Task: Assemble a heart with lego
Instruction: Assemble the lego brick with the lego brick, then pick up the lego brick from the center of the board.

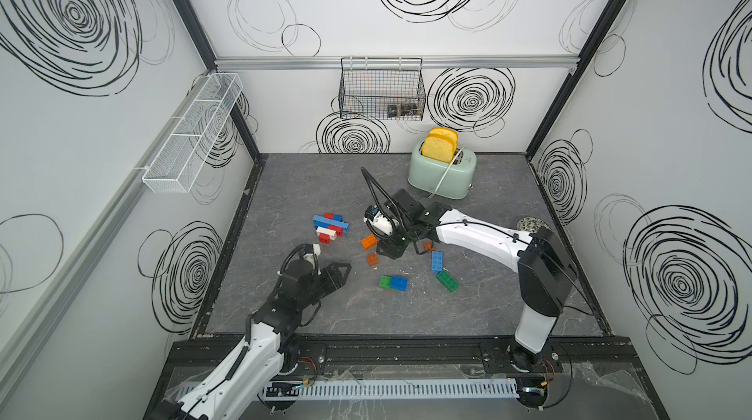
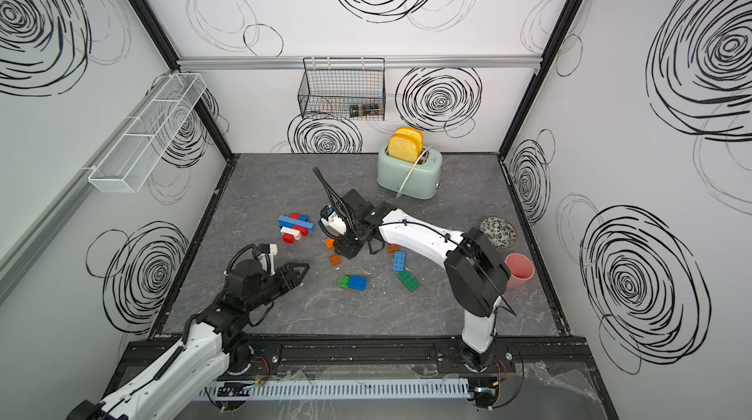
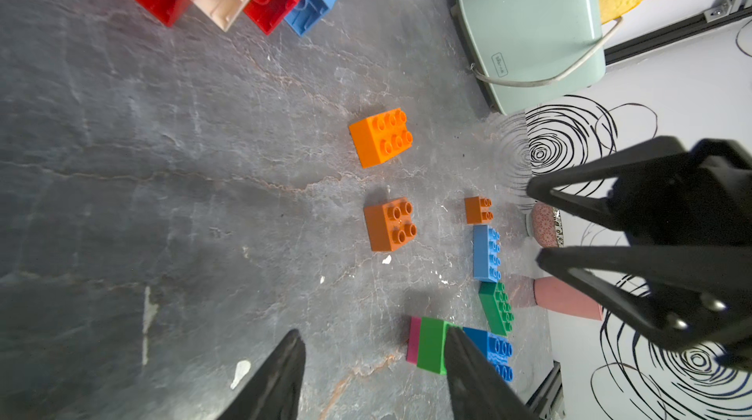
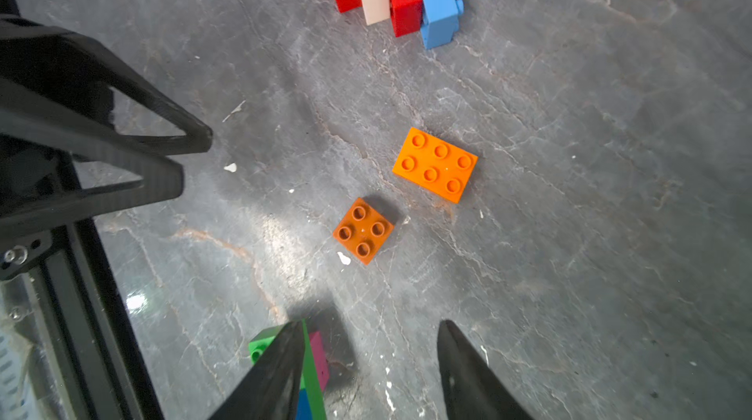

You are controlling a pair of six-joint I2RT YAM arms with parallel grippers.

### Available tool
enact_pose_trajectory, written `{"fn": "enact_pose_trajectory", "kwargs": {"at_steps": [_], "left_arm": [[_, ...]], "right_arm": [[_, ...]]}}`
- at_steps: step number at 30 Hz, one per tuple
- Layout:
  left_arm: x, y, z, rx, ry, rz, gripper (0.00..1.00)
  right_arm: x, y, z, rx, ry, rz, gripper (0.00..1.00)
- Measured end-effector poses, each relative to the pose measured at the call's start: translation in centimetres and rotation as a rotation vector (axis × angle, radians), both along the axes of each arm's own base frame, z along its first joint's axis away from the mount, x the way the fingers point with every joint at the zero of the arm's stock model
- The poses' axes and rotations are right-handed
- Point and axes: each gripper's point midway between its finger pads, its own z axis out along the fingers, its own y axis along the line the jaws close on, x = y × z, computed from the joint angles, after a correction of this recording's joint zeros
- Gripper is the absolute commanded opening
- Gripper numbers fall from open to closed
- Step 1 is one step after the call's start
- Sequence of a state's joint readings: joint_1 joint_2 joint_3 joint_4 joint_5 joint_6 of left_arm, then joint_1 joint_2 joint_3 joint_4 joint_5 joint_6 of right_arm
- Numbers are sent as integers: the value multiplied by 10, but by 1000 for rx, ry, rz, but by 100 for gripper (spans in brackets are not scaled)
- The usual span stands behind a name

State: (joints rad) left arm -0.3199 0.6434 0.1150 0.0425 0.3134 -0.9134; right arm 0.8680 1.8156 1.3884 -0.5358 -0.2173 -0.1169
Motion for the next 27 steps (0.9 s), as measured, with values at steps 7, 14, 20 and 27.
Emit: {"fn": "enact_pose_trajectory", "kwargs": {"at_steps": [7, 14, 20, 27], "left_arm": [[0, -1, -7, 10, 44, -17, 60], [-2, 0, -14, 10, 82, -24, 60], [-3, -2, -16, 5, 95, -35, 60], [-4, -4, -15, -4, 96, -47, 60]], "right_arm": [[24, 6, -25, 34, 51, -40, 61], [51, 22, -45, 31, 23, 15, 63], [54, 20, -66, -25, -30, 112, 67], [62, 24, -84, -64, -71, 195, 68]]}}
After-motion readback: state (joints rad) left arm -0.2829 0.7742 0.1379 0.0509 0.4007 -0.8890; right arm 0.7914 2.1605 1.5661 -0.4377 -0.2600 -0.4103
